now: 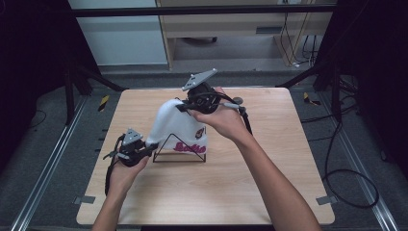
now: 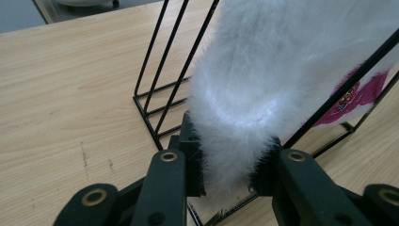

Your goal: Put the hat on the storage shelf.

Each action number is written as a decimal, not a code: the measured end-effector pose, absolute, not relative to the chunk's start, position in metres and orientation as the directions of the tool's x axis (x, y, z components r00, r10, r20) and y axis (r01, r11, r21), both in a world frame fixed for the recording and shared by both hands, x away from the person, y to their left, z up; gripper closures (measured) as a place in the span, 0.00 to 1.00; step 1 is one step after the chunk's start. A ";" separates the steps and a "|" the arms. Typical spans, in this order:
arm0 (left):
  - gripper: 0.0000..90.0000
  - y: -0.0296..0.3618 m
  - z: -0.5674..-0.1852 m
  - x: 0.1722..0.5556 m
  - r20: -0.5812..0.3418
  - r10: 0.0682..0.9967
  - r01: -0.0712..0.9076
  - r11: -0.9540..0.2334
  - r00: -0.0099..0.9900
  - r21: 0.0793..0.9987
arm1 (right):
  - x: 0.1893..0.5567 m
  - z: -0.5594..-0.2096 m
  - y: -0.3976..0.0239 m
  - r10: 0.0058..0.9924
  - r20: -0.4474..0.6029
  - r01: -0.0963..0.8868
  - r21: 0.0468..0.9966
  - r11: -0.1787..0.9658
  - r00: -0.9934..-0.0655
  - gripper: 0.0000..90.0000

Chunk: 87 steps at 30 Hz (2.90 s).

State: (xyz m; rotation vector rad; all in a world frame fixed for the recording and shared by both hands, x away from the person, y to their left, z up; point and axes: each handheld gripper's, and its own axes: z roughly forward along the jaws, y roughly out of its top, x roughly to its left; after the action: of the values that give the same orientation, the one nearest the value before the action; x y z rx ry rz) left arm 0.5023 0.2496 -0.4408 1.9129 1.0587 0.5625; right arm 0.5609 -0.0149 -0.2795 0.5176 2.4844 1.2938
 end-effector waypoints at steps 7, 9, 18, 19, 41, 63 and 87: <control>0.80 0.249 -0.445 0.502 0.008 0.844 0.461 -0.301 0.537 0.835 | 0.561 -0.287 -0.013 0.443 -0.080 0.189 0.826 0.532 -0.893 0.93; 0.80 0.249 -0.446 0.502 0.019 0.843 0.461 -0.312 0.538 0.831 | 0.561 -0.289 -0.012 0.438 -0.080 0.188 0.824 0.535 -0.895 0.93; 0.78 0.249 -0.460 0.500 0.032 0.842 0.467 -0.330 0.539 0.820 | 0.556 -0.299 -0.008 0.427 -0.081 0.190 0.811 0.554 -0.901 0.92; 0.77 0.249 -0.460 0.500 0.036 0.841 0.465 -0.334 0.540 0.820 | 0.555 -0.300 -0.007 0.428 -0.080 0.192 0.809 0.555 -0.900 0.92; 0.23 0.286 -0.450 0.485 0.029 0.890 0.481 -0.272 0.454 0.834 | 0.538 -0.292 -0.038 0.531 -0.080 0.214 0.857 0.468 -0.843 0.46; 0.07 0.325 -0.479 0.487 0.048 0.917 0.565 -0.283 0.395 0.775 | 0.510 -0.375 -0.163 0.774 -0.050 0.354 0.869 0.345 -0.631 0.13; 0.06 0.323 -0.503 0.491 0.067 0.914 0.619 -0.323 0.399 0.715 | 0.479 -0.500 -0.260 0.891 0.059 0.617 0.742 0.263 -0.450 0.13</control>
State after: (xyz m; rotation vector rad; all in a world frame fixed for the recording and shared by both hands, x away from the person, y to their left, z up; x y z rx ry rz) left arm 0.4906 0.3229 -0.5034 2.0551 1.3035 0.6315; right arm 0.4790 -0.2601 -0.4998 1.3730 2.1681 1.0129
